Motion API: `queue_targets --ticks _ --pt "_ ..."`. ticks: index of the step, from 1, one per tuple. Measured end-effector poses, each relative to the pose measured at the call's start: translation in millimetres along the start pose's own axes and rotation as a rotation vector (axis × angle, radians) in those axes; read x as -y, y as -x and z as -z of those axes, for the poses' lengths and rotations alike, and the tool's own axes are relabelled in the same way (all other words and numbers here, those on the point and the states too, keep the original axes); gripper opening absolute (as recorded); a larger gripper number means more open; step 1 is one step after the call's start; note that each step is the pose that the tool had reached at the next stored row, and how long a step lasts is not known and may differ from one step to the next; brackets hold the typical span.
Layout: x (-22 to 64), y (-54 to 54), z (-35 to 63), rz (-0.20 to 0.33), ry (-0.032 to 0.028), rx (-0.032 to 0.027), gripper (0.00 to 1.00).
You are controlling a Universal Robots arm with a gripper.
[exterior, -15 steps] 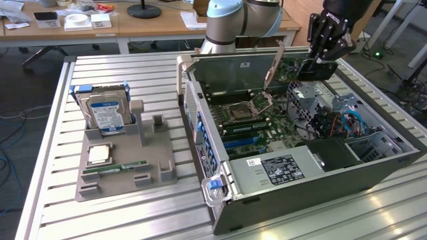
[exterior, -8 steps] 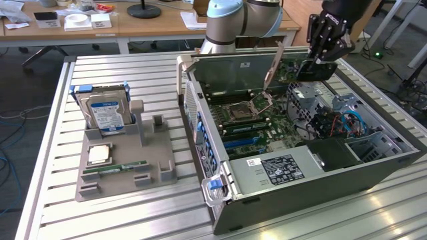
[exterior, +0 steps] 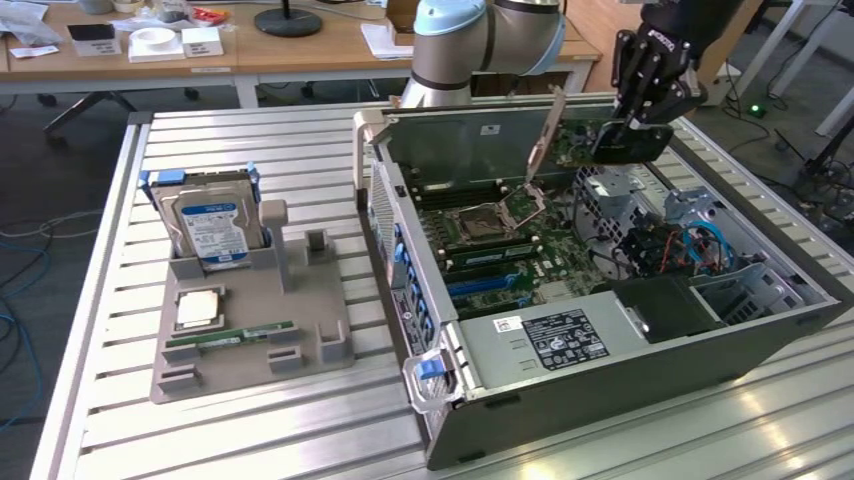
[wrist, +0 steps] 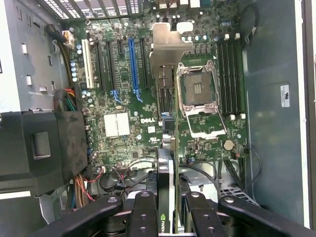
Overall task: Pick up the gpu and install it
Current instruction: 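Insert the gpu into the slot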
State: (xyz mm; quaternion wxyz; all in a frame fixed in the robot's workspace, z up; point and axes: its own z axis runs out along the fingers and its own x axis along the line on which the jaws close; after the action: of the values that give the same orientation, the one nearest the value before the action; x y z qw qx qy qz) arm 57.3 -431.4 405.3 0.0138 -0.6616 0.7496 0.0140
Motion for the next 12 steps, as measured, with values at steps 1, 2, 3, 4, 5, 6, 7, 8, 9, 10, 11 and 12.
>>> queue_targets --ticks 1,2,3,4,5,6,7,8,9,10,11,12 --pt "-0.5 0.0 -0.6 0.0 -0.0017 0.0003 0.27" --pt "-1.3 -0.2 -1.3 0.001 -0.005 0.0006 0.27" --pt "-2.3 -0.4 -2.3 0.001 -0.0091 0.0012 0.27" --pt "-3.5 -0.6 -3.2 0.002 -0.0134 0.0018 0.27" --pt "-4.5 -0.7 -3.9 0.002 -0.017 0.0022 0.27" --pt "-4.8 -0.8 -4.1 0.002 -0.0179 0.0023 0.27" --pt "-4.8 -0.8 -4.1 0.002 -0.018 0.0022 0.27" --pt "-4.8 -0.8 -4.1 0.003 -0.0181 0.0021 0.27" --pt "-4.9 -0.8 -4.1 0.003 -0.0181 0.0022 0.27" --pt "-5.1 -0.8 -4.2 0.003 -0.0181 0.0023 0.27" --pt "-5.3 -0.8 -4.4 0.002 -0.0182 0.0024 0.27" --pt "-5.8 -0.9 -4.9 0.002 -0.0191 0.0026 0.27"
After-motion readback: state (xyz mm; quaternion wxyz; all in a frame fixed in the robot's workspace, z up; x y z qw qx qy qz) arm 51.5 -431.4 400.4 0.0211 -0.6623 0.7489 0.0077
